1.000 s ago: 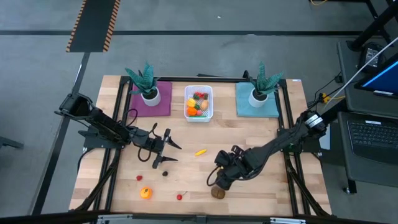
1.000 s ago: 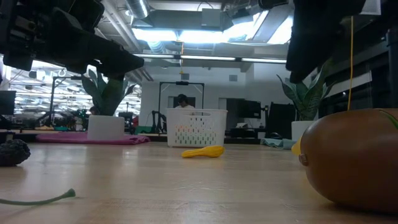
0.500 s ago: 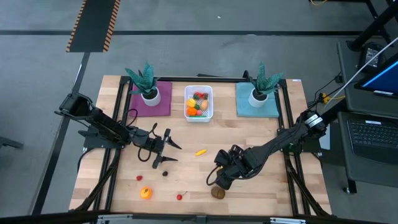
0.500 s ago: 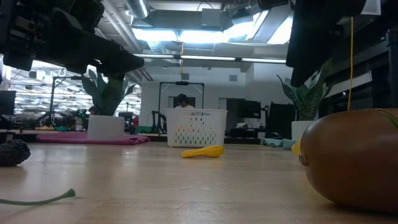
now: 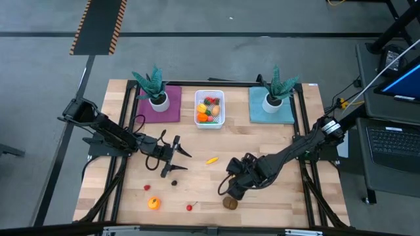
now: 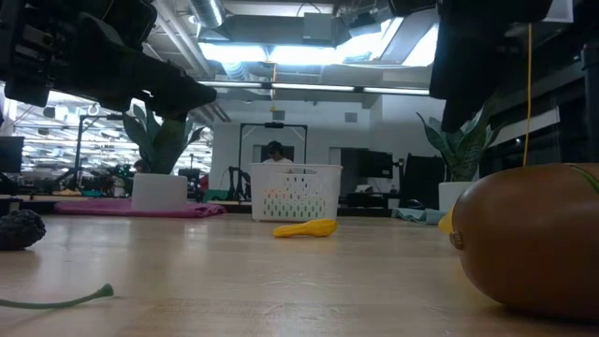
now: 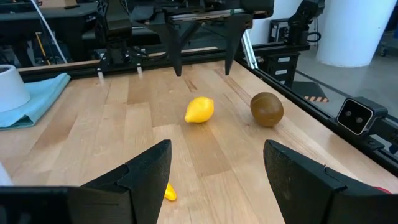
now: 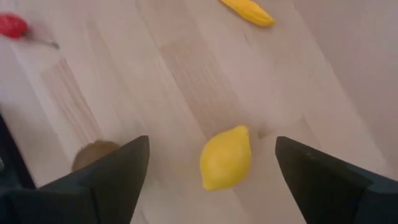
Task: Pick and placing Produce into tupperware
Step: Put the yellow lemon into the white bin
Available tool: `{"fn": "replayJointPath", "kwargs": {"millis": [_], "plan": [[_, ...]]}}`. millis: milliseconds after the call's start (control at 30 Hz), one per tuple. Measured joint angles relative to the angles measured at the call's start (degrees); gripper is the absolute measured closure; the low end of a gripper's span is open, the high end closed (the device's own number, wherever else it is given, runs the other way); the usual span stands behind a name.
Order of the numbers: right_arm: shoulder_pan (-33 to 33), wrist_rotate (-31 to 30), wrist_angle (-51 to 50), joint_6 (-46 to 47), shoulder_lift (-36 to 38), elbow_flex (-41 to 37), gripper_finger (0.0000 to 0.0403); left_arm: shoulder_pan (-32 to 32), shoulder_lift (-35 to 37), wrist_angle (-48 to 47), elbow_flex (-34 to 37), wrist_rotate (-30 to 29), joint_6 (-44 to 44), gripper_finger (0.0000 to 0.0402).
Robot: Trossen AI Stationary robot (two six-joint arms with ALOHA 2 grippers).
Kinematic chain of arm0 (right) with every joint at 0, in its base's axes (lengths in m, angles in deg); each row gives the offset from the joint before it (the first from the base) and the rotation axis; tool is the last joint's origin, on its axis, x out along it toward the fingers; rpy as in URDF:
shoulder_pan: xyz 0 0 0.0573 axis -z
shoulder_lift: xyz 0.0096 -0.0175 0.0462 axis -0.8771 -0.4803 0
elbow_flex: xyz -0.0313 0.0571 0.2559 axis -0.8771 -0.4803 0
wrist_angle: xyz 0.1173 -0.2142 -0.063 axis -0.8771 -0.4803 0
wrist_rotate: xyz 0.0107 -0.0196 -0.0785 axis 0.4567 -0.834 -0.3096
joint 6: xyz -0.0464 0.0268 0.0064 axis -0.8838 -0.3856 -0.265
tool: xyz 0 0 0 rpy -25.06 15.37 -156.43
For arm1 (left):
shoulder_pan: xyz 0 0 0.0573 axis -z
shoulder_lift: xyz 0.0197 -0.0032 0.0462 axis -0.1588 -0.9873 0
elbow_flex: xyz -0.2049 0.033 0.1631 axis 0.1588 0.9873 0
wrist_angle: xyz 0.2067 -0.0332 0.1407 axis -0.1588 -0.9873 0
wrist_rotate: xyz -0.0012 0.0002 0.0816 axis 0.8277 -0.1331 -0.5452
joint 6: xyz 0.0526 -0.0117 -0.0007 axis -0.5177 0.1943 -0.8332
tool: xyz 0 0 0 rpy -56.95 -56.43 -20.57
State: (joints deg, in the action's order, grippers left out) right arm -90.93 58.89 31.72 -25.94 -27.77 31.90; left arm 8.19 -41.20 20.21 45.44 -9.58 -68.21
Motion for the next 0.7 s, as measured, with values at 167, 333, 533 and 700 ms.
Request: {"fn": "replayJointPath", "kwargs": {"millis": [167,333,533,700], "plan": [[0.18,0.01,-0.47,9.12,0.0,-0.02,0.0053,0.0,0.0,0.0,0.0,0.0,0.0,0.0154],[-0.85,0.03,-1.22,14.36,0.0,-0.02,0.0053,0.0,0.0,0.0,0.0,0.0,1.17,0.0154],[-2.37,-0.02,-5.91,21.35,-2.01,-0.05,0.0053,0.04,0.0,-0.02,0.0,0.01,1.49,0.0154],[-2.55,-0.01,-5.81,22.73,-4.79,-0.07,0.0053,0.04,0.0,-0.02,0.0,0.0,1.51,0.0154]]}}
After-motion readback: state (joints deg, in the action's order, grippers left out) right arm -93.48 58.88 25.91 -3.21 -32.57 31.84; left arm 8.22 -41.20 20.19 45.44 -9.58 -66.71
